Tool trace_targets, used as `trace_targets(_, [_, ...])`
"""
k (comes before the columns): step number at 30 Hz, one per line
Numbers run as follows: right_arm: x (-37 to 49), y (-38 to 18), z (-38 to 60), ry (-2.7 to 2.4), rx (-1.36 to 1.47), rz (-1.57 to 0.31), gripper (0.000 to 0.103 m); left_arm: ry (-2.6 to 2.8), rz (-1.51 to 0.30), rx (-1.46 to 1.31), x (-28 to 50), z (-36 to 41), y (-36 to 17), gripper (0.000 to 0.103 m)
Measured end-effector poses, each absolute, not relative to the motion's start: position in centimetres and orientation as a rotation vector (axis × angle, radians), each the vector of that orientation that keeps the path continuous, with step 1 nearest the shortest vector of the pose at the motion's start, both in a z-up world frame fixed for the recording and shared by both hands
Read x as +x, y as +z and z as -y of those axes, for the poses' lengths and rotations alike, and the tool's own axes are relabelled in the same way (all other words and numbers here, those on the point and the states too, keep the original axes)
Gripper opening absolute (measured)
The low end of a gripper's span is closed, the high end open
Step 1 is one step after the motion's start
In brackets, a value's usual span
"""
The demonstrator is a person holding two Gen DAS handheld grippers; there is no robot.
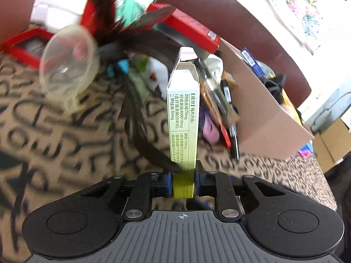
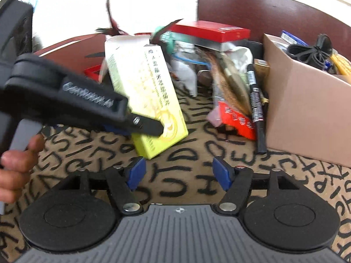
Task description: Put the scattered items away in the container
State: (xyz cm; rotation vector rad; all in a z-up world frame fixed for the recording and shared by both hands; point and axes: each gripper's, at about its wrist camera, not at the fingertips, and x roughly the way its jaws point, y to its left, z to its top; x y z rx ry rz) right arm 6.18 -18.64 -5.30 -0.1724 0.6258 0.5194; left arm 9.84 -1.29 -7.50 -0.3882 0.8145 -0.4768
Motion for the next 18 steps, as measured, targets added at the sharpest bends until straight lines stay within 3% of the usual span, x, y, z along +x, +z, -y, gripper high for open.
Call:
trace_targets(10, [2.2,-5.7,15.9,0.677,-0.262,-0.617,0.081,-0.507,-0.886,-0.433,5.0,-2.2,-8.6,0.016])
trace_targets(11, [1.9,-5.6,15.7,0.690,-0.273,-0.613,0.082,-0.505,-0.892,-0.431,4.7,-2.6,-8.6,0.037])
trace_targets(12, [1.6,-5.6,15.5,0.699,-0.281,-0.612,0.082,-0.497,-0.892,-0.434,4.2,-3.0,-8.6,0.047])
trace_targets(13, [1.4,-5.5,15.3,0.707,-0.288,-0.613,0.082,-0.490,-0.883,-0.442,3.7,-3.4,-8.6,0.051])
trace_targets(15, [1.2,-5.6,15.0,0.718,-0.293,-0.615,0.082,-0.504,-0.876,-0.450,2.9,-3.9,-8.4,0.072])
trace_targets(18, [1.4,-5.6,14.5,0.733,-0.292,-0.623,0.083,-0.517,-0.874,-0.440,1.6,-4.6,-8.0,0.083])
